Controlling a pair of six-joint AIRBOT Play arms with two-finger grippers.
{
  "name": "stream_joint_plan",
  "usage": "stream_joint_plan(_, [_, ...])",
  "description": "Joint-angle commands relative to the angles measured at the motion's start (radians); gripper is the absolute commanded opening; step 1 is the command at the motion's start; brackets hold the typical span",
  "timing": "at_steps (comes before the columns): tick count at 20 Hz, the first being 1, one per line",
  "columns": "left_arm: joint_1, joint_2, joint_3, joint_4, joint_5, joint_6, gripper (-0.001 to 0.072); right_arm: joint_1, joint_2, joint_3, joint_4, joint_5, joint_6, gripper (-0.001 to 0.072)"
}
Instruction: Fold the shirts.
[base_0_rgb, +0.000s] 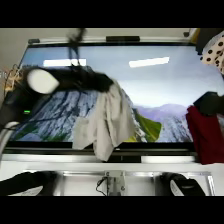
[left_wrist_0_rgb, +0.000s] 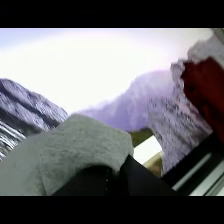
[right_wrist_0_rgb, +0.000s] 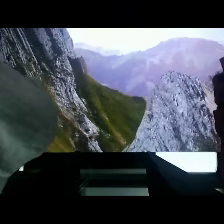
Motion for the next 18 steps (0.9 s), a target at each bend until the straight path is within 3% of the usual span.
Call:
stream_joint_plan(1, [-0.085,-0.167,-0.087,-0.148,-0.005,-0.056,0.0167,0.001,0.078,-0.117,-0.004,0.023,0.047,0.0515])
stream_joint_plan(2, [-0.071,-0.204,-0.075,-0.208,-0.025,-0.056,0.0462,0.001,0.079,-0.166,-0.005,0.0,0.047,0.0515])
stream_joint_plan(3, [-0.039,-0.221,-0.053,-0.231,-0.07,-0.056,0.068,0.001,0.079,-0.214,-0.005,-0.039,0.047,0.0515])
stream_joint_plan(7, [0.256,-0.19,0.09,-0.181,-0.504,-0.043,0.0675,0.001,0.038,-0.406,0.049,-0.191,0.046,0.0516])
stream_joint_plan(10, [0.455,-0.061,0.016,0.049,-0.717,-0.048,0.0675,0.001,-0.055,-0.529,0.153,-0.239,0.007,0.0516])
stream_joint_plan(12, [0.531,0.056,-0.169,0.146,-0.721,-0.049,0.0676,0.001,-0.121,-0.599,0.234,-0.27,-0.035,0.0517])
stream_joint_plan(18, [0.602,0.268,-0.746,0.105,-0.501,-0.063,0.0676,0.098,-0.245,-0.719,0.304,-0.369,-0.064,0.0517])
